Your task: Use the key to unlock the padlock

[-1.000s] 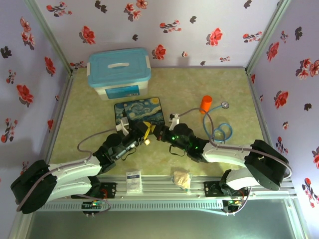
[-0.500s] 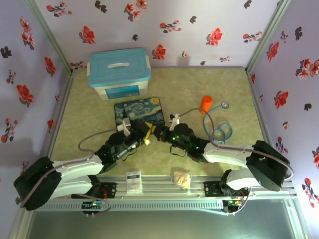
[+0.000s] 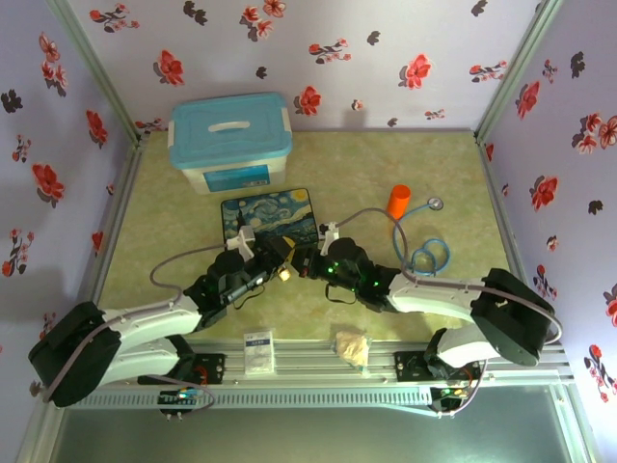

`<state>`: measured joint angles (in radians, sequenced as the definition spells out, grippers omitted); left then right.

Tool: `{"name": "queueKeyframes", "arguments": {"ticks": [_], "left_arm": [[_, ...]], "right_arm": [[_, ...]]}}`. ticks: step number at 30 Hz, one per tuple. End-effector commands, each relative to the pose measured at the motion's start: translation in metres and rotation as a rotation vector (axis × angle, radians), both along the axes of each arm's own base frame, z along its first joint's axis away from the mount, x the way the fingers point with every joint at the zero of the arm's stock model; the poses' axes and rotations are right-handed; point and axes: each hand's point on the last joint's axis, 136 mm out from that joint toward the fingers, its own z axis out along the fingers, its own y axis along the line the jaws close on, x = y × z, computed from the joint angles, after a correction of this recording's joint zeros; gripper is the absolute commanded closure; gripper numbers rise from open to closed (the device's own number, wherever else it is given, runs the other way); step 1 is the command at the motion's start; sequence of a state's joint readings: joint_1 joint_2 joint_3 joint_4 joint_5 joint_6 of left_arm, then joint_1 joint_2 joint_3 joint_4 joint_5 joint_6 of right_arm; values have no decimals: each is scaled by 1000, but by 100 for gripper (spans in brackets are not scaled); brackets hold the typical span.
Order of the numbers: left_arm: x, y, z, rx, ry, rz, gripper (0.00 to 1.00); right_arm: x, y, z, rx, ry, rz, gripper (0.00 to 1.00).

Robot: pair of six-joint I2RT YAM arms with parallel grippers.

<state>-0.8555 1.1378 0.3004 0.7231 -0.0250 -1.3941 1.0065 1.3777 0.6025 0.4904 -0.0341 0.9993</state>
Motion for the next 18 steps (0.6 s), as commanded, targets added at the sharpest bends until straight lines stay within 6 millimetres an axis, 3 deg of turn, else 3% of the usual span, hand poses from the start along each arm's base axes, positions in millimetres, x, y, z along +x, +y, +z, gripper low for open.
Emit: {"name": "queueKeyframes", "arguments": {"ticks": [1,5,10,14,18], "left_arm": [[4,-3,5,18,-22,-17,56],[3,-2,-1,69,-1,-27,58],[4,-2,-3,94,-8,-33,67],[4,-2,-6,95,-2,-41,76],[5,-1,-5,100,-8,-37,92]], "right_arm": [[-1,7,5,-8,-16,25,100],[-2,7,4,-16,-18,29,100],[-3,9,6,-39,-30,49,100],[-3,9,7,-39,-29,48,100],[-3,8,5,-39,-29,47,100]]}}
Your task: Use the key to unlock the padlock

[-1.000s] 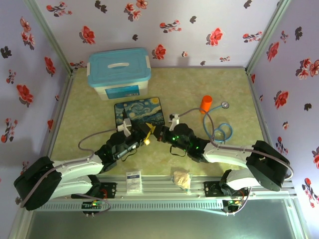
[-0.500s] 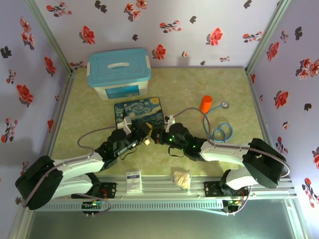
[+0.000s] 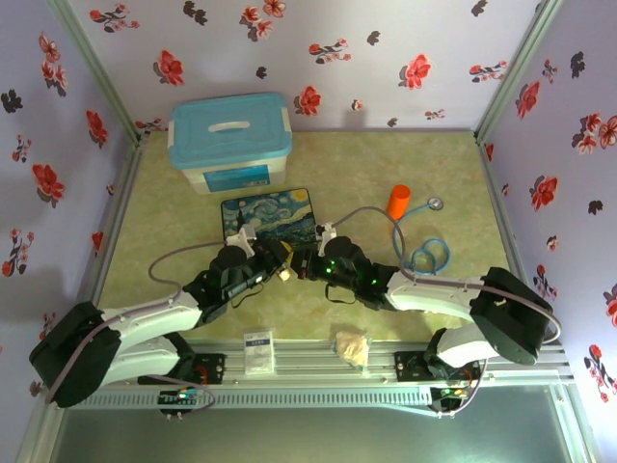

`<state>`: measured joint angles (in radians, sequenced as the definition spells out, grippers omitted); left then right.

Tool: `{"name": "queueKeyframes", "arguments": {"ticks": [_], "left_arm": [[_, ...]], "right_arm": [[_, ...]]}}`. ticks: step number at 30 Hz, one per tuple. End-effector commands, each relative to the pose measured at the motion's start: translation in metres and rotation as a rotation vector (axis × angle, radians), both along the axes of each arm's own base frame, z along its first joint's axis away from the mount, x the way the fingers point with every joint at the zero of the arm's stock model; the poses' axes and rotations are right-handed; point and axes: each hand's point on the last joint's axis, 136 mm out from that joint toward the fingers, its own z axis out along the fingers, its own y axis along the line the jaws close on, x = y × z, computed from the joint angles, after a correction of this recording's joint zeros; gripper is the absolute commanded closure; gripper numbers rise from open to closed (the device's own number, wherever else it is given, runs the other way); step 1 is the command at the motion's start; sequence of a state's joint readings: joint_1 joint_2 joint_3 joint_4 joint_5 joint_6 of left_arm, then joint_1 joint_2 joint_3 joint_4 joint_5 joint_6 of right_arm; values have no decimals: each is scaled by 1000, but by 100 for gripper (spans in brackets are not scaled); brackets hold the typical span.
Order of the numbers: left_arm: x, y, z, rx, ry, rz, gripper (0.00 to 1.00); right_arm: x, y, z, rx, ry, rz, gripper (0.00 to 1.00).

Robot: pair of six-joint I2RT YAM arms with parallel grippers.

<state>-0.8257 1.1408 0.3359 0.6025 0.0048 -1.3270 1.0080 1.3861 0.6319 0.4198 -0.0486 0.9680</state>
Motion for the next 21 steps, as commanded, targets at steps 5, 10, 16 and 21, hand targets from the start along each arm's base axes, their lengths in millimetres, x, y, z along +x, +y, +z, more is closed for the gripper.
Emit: {"name": "queueKeyframes", "arguments": {"ticks": [5,10,16,21], "left_arm": [[2,-6,9,1,-27,-26,100],[3,-5,15,34,-65,-37,100],[4,-2,64,13,-337,-52,100],[-2,2,108,-93,-504,-40,100]], "right_arm": [[-1,9,12,27,-35,30,100],[2,-3,20,71,-48,-1,79],[-8,-2,81,353,-155,211,33],[-16,-4,117,499,-263,279,39]]}}
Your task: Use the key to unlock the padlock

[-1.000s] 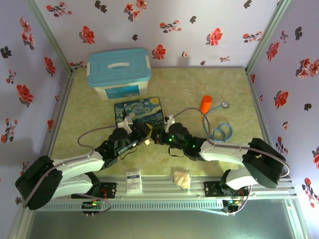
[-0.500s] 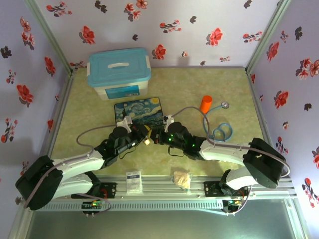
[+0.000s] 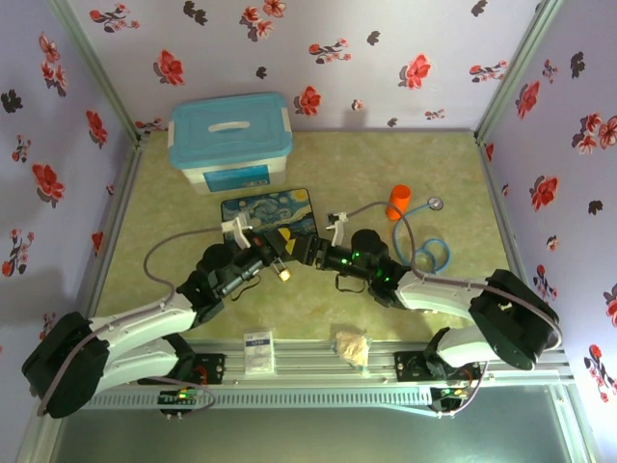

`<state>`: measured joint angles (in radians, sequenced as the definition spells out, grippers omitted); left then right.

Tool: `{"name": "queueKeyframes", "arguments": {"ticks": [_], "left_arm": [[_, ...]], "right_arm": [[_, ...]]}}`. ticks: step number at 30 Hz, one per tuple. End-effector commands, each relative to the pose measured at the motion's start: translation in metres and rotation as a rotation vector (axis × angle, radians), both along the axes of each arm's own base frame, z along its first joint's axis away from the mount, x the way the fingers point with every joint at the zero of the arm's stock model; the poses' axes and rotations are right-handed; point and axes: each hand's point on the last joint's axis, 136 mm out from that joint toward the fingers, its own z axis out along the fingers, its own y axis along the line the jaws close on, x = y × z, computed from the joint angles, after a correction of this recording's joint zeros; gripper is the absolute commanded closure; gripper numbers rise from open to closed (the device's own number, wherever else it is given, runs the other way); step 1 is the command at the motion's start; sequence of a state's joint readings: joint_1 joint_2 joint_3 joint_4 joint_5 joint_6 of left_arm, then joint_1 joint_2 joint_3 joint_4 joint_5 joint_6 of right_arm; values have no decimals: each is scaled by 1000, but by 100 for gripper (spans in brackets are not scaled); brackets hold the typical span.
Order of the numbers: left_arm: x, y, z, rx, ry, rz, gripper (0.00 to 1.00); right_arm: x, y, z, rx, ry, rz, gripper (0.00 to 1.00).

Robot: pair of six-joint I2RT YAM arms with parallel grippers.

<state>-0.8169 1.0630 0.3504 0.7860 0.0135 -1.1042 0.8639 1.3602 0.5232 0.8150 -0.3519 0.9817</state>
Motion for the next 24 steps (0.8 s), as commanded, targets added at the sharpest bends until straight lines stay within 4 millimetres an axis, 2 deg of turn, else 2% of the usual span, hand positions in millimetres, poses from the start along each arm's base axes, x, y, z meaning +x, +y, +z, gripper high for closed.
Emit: {"name": "queueKeyframes", "arguments": {"ticks": [1,5,11,21,24], "left_arm": [[-6,4,35,-55,-169,-9,100],[-9,7,47,-120,-194,-12,100],[-11,9,50,-147,-192,-11,100],[-14,13,65,-216,-202,-15,100],[-15,13,65,-217,-198,-20,100]], "right_arm": [[-23,5,66,219,-170,134,42],[-22,7,70,242,-184,140,51],[-19,7,73,240,-200,128,70],[-11,8,65,207,-190,89,76],[-11,8,69,218,-199,90,78]]}}
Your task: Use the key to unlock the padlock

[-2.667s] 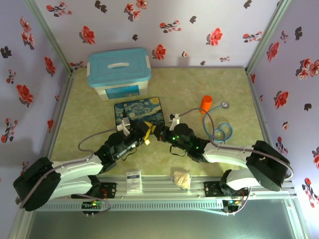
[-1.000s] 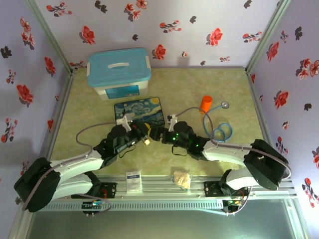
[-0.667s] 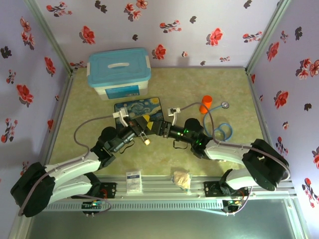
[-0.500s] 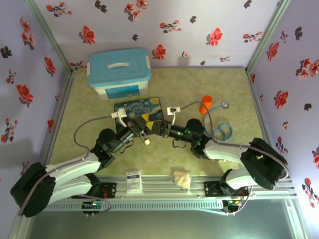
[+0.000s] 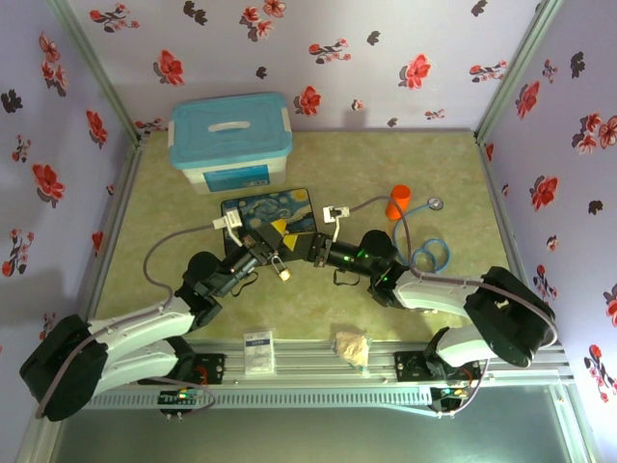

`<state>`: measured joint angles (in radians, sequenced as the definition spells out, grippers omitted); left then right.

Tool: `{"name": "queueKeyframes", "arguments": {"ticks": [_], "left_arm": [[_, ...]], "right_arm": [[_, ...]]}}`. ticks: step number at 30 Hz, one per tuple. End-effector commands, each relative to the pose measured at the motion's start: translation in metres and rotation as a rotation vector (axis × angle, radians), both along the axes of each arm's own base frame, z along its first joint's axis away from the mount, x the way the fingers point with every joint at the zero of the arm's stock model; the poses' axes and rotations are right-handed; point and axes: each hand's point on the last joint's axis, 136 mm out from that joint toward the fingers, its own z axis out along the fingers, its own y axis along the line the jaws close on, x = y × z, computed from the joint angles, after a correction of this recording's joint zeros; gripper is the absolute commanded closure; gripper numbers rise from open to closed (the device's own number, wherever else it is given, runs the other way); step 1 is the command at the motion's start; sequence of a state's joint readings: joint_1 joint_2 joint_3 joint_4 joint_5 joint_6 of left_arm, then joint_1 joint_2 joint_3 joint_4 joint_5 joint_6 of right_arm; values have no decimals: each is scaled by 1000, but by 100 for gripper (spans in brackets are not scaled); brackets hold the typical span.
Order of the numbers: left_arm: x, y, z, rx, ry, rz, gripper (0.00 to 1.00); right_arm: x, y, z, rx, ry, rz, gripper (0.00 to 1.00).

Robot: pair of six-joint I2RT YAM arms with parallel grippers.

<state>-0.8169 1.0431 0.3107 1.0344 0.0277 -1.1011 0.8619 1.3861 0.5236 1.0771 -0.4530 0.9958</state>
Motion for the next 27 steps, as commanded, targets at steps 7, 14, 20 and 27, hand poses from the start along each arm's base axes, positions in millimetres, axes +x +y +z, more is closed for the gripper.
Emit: {"name": "queueKeyframes", "arguments": {"ticks": [7,14,20,27], "left_arm": [[-6,-1,-4,-18,7,-34,100],[-5,-4,-7,-35,20,-41,100],[-4,2,-10,-36,26,-23,83],[2,11,-8,95,42,20,34]], "right_arm": [[5,4,23,58,-76,-10,82],[6,8,18,58,-62,1,95],[7,2,8,16,-69,-35,100],[3,-4,-13,-91,-42,-43,100]]}}
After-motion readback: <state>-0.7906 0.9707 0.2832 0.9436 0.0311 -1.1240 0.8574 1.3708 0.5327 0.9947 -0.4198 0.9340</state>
